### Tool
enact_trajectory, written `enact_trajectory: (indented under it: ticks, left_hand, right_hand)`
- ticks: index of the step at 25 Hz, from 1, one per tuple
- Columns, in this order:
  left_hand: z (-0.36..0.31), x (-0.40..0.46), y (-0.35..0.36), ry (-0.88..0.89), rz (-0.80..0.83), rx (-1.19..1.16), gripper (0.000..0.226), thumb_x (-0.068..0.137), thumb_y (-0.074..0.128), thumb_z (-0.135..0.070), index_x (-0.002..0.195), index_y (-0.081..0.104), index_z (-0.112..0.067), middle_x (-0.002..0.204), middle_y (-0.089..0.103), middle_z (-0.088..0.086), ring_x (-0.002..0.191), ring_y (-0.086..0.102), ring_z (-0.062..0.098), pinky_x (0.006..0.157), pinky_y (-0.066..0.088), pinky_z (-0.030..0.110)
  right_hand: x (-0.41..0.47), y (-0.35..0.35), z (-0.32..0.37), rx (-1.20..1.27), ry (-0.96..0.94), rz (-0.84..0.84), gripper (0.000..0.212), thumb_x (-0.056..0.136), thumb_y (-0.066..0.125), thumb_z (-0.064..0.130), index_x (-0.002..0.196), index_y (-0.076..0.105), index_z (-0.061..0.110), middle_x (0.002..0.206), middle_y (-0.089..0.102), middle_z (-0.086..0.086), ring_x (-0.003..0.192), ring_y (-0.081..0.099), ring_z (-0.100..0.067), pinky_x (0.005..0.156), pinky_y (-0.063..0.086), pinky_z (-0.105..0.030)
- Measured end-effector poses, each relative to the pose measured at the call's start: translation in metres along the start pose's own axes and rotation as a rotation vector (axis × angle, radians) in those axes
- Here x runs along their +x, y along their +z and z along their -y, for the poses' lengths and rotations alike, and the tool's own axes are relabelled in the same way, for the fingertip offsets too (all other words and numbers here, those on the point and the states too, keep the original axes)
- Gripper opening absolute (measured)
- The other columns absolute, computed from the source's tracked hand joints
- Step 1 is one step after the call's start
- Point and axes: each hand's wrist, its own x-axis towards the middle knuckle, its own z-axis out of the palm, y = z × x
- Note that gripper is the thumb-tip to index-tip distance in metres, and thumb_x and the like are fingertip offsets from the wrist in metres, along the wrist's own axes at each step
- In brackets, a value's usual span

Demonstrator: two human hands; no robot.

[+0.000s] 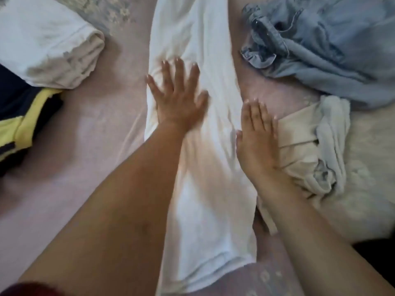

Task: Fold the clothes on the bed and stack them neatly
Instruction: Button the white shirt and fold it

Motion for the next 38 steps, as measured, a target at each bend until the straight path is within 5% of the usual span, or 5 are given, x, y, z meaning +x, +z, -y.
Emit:
enact_trajectory:
  ticks: [15,22,27,33,38]
  left_hand:
    - [0.078,-0.355,0.035,0.793,0.027,0.136,0.076,0.088,0.050,-0.057,0.147,0.042,-0.009,0.161,0.031,0.018,0.156,0.006,0.028,0.124,0.001,0.052]
    - [0.141,-0.331,-0.010,0.916,0.028,0.206,0.086,0.083,0.055,-0.064,0.140,0.046,0.000,0.141,0.052,0.028,0.137,0.043,0.043,0.125,0.008,0.046]
    - [0.120,-0.293,-0.015,1.031,-0.102,-0.012,0.027,0.108,0.039,-0.020,0.118,0.058,-0.004,0.118,0.069,0.022,0.108,0.068,0.037,0.091,0.056,0.048]
    - [0.093,-0.316,-0.029,0.558,0.189,-0.302,0.043,0.069,0.066,0.023,0.098,0.067,-0.009,0.090,0.076,0.008,0.076,0.072,0.029,0.060,0.056,0.034]
    - [0.099,-0.287,-0.045,-0.281,0.404,-0.757,0.025,0.104,0.055,-0.030,0.098,0.072,-0.013,0.095,0.073,-0.001,0.089,0.066,0.019,0.074,0.051,0.033]
  right_hand:
    - [-0.202,0.049,-0.029,0.621,0.620,0.025,0.021,0.098,0.062,0.013,0.082,0.057,0.002,0.086,0.061,-0.018,0.087,0.059,-0.035,0.075,0.040,-0.042]
    - [-0.218,0.035,-0.084,-0.202,-0.509,0.197,0.094,0.071,0.086,0.047,0.151,0.046,0.017,0.160,0.035,-0.016,0.147,0.034,-0.034,0.115,0.031,-0.054]
    - [-0.174,0.036,-0.079,-0.274,-0.655,0.159,0.059,0.081,0.074,0.001,0.138,0.060,0.010,0.150,0.050,-0.019,0.138,0.050,-0.031,0.112,0.041,-0.048]
    - [-0.215,0.028,-0.043,0.189,-0.343,0.428,0.040,0.091,0.053,-0.012,0.124,0.068,0.003,0.131,0.067,-0.015,0.124,0.061,-0.032,0.104,0.045,-0.049]
    - [-0.186,-0.008,-0.027,0.708,0.070,0.645,0.027,0.103,0.058,0.024,0.089,0.067,0.002,0.087,0.063,-0.011,0.072,0.054,-0.002,0.075,0.043,-0.028]
